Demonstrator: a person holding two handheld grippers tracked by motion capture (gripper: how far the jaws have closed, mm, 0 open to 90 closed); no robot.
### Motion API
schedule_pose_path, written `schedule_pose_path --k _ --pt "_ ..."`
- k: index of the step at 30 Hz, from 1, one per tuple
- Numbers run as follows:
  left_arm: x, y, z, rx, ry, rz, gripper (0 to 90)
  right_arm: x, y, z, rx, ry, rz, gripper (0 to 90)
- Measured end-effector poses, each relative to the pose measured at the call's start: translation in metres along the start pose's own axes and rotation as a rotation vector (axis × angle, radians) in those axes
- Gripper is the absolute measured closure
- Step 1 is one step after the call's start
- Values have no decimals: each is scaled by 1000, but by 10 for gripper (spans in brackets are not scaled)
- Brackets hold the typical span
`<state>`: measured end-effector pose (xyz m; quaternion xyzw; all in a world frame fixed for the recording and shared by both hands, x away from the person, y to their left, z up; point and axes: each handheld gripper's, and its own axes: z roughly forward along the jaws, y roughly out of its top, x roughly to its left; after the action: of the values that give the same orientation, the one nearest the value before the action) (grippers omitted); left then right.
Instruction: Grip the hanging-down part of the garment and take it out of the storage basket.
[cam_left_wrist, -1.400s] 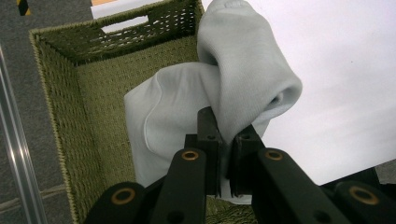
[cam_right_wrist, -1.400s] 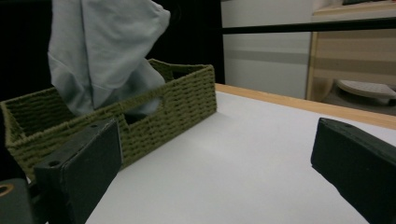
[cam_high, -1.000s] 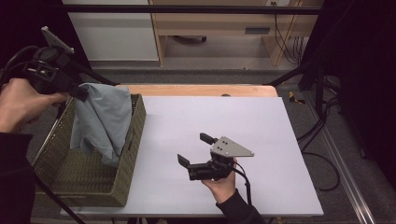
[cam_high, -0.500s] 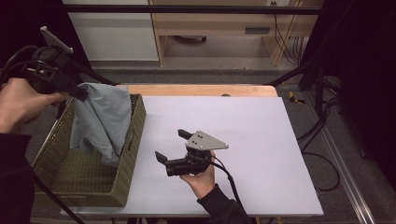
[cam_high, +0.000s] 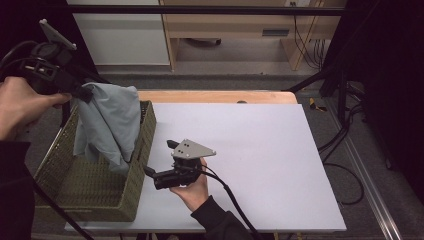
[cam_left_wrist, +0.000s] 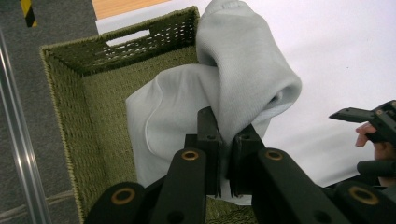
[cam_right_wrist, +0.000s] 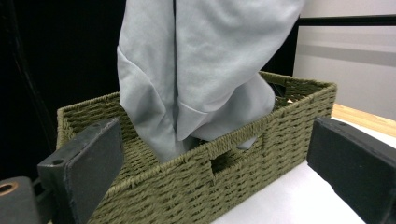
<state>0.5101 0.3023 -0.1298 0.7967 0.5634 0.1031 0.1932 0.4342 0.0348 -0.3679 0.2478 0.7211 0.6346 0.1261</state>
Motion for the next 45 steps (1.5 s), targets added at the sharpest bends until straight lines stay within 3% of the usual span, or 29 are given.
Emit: schedule_pose_path --k 9,22,32,34,37,41,42,43,45 --pt "-4 6 -7 4 13 4 844 7 0 22 18 31 -25 54" --pt "-11 13 -16 -11 12 19 844 20 -9 60 77 75 -14 106" --pt "-13 14 -21 -13 17 24 844 28 -12 90 120 70 -36 185" --pt "-13 15 -21 -13 17 26 844 28 -12 93 124 58 -16 227" --pt "-14 15 -20 -11 21 32 844 27 -12 99 127 50 -27 300" --pt "-13 14 -19 -13 18 34 844 26 -13 102 152 51 -32 532" --pt "-12 14 -19 -14 19 31 844 27 -13 101 158 48 -30 652" --pt "-12 14 -19 -14 19 31 844 27 -13 101 158 48 -30 652" --pt "-12 14 -18 -11 19 30 844 27 -12 99 166 47 -44 755"
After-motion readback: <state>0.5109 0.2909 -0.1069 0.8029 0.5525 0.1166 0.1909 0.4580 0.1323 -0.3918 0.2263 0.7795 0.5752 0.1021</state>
